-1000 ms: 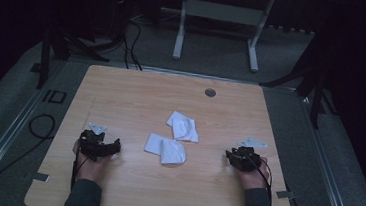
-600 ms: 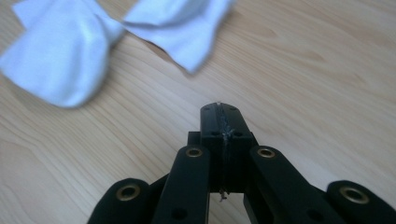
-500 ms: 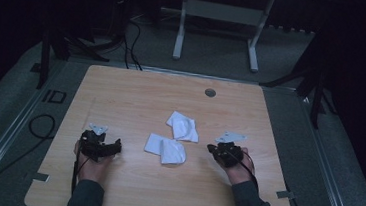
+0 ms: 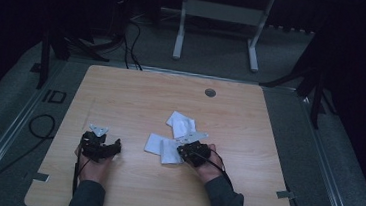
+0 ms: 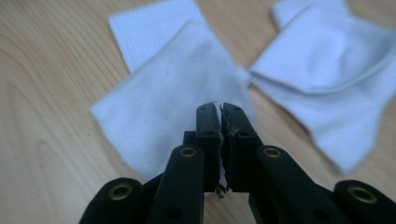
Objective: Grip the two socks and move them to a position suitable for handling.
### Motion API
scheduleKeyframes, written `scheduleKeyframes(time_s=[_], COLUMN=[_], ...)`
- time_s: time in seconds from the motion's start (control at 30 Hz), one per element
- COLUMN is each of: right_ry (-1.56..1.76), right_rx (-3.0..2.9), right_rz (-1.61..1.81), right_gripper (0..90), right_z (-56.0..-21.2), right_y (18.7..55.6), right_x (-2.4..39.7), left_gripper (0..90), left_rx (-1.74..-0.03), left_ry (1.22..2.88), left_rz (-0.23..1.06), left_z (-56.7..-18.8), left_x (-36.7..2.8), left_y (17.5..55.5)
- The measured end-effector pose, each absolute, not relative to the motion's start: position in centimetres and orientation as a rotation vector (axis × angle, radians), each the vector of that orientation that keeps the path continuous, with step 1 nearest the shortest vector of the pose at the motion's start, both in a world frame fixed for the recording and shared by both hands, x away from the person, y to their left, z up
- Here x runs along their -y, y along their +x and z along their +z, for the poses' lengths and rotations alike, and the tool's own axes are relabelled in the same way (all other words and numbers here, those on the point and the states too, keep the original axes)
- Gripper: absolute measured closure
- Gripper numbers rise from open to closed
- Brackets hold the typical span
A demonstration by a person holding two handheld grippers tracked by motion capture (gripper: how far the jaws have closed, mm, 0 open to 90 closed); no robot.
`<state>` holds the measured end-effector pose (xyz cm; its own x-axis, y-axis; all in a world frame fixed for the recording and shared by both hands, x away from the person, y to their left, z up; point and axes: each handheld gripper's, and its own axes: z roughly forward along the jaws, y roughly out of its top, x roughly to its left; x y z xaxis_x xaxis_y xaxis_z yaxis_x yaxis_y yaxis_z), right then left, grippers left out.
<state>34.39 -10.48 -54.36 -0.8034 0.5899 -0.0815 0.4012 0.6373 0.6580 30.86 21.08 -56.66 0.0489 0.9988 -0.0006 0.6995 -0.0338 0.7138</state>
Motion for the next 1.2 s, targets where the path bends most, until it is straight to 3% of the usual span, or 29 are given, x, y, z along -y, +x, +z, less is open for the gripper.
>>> scheduleKeyframes(time_s=[0.1, 0.17, 0.47, 0.53, 0.63, 0.87, 0.97, 1.2], right_ry=[0.806, 0.785, 0.659, 0.633, 0.555, 0.508, 0.547, 0.703], right_rx=[-2.586, -2.596, -2.631, -2.644, -2.674, -2.682, -2.648, -2.589], right_rz=[0.933, 0.951, 0.976, 0.982, 0.997, 0.997, 0.969, 1.046], right_gripper=[85.2, 86.4, 88.7, 88.8, 89.1, 88.7, 79.5, 68.4], right_z=[-55.3, -55.4, -55.6, -55.6, -55.6, -55.6, -55.0, -53.8], right_y=[34.6, 34.2, 32.9, 32.9, 32.6, 32.4, 32.4, 33.1], right_x=[10.1, 9.9, 9.6, 9.5, 9.4, 9.4, 9.7, 11.2], left_gripper=[44.8, 58.5, 77.4, 86.6, 88.6, 89.3, 89.4, 89.4], left_rx=[-1.714, -1.639, -1.412, -1.354, -1.241, -1.259, -1.262, -1.263], left_ry=[1.82, 1.83, 1.881, 1.905, 1.97, 2.035, 2.037, 2.042], left_rz=[0.681, 0.583, 0.52, 0.515, 0.508, 0.506, 0.506, 0.534], left_z=[-56.0, -55.7, -54.5, -54.4, -54.7, -56.2, -56.2, -56.2], left_x=[-20.5, -19.8, -16.5, -15.4, -13.3, -11.8, -11.8, -11.5], left_y=[30.5, 30.2, 29.5, 29.3, 29.2, 29.5, 29.5, 29.3])
